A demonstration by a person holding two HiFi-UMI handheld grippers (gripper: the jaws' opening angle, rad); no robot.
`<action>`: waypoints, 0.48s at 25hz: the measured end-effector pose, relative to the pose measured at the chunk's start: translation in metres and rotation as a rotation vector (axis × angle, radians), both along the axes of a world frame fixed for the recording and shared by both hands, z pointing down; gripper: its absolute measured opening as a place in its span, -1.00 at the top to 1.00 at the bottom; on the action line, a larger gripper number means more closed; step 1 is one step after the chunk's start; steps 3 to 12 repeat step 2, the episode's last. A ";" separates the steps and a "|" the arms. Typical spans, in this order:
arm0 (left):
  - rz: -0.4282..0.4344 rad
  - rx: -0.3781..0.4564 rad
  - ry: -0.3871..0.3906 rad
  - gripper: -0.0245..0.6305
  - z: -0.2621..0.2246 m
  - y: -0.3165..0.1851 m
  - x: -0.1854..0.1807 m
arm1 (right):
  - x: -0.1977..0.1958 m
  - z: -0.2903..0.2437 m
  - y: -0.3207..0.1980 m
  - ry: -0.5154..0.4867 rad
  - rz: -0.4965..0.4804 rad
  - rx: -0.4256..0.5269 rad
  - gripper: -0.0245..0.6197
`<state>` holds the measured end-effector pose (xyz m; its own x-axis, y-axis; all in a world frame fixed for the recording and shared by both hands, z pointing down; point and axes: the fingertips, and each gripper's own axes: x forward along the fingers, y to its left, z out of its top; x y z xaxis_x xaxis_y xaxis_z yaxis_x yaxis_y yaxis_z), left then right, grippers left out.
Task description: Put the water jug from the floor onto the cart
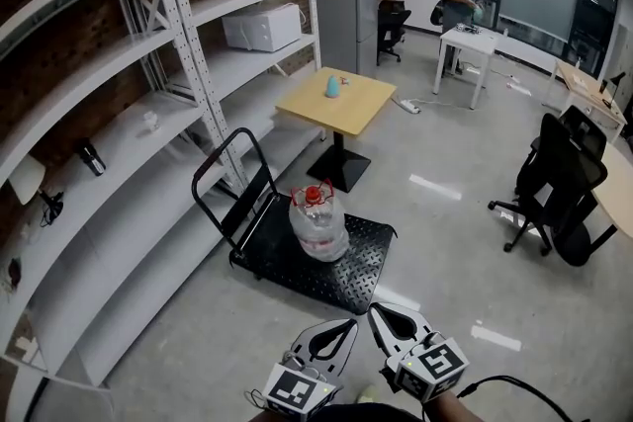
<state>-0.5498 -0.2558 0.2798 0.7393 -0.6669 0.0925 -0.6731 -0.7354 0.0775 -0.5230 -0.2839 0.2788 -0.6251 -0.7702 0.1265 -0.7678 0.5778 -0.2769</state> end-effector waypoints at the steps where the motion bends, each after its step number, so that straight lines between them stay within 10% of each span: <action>1: -0.001 0.002 0.000 0.91 -0.001 0.001 -0.001 | -0.001 -0.001 0.001 0.000 -0.001 -0.002 0.92; 12: -0.001 0.004 -0.001 0.91 -0.002 0.001 -0.002 | -0.002 -0.002 0.002 0.001 -0.002 -0.003 0.92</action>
